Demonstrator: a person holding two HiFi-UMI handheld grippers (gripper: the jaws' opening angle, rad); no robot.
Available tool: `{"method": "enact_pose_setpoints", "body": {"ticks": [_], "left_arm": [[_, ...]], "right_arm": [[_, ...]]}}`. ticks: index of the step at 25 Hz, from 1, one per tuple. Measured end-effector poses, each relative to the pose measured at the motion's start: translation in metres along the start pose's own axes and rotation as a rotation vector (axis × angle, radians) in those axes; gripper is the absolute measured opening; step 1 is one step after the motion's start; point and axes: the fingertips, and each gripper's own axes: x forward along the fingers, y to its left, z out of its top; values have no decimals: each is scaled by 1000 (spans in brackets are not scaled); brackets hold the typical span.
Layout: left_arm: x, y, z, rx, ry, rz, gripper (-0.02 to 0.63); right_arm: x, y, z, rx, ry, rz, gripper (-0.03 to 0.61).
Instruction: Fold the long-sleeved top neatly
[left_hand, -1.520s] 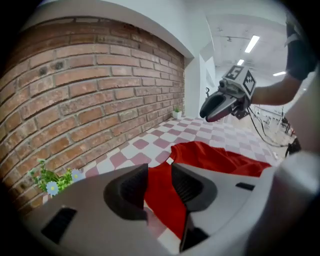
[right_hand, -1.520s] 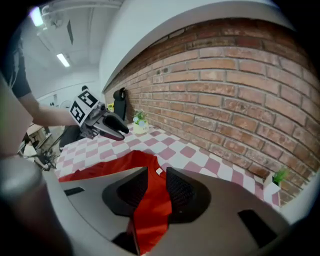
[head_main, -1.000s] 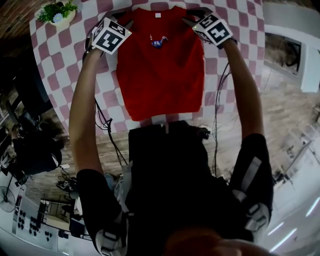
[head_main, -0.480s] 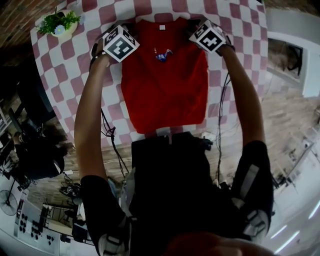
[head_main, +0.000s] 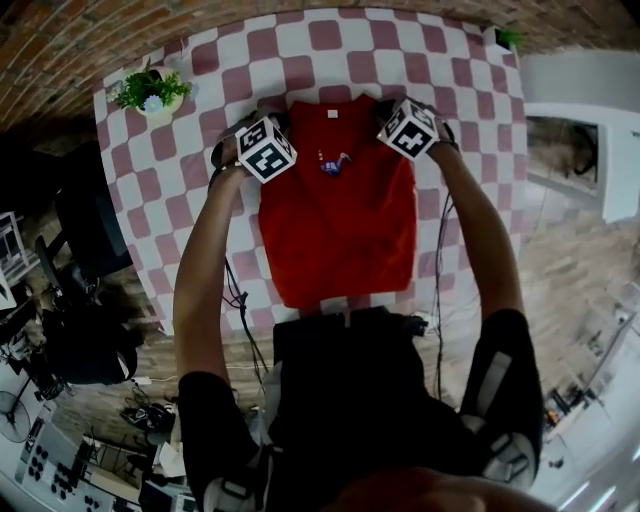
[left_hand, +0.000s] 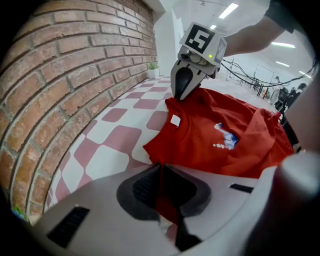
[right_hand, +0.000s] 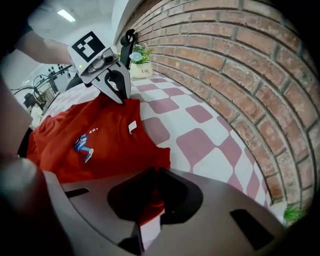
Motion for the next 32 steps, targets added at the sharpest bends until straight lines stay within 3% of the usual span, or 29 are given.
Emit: {"method": "enact_pose_setpoints", "body": {"ticks": [9,18,24,32], "left_arm": [[-28,16,13,-20,-56,117,23],[-79,30,33,18,-147,284,23],[-129,-2,41,27,-210,381,23],[-184,-70,41,50,-238,426,24]], "right_arm": [[-29,-14,11,7,-59,-89,23],[-74,-26,33,36,-148,-211,21],[-125,-2,39,14,-234,-300,21],[-186,63,19,-6,-317,-347,20]]}}
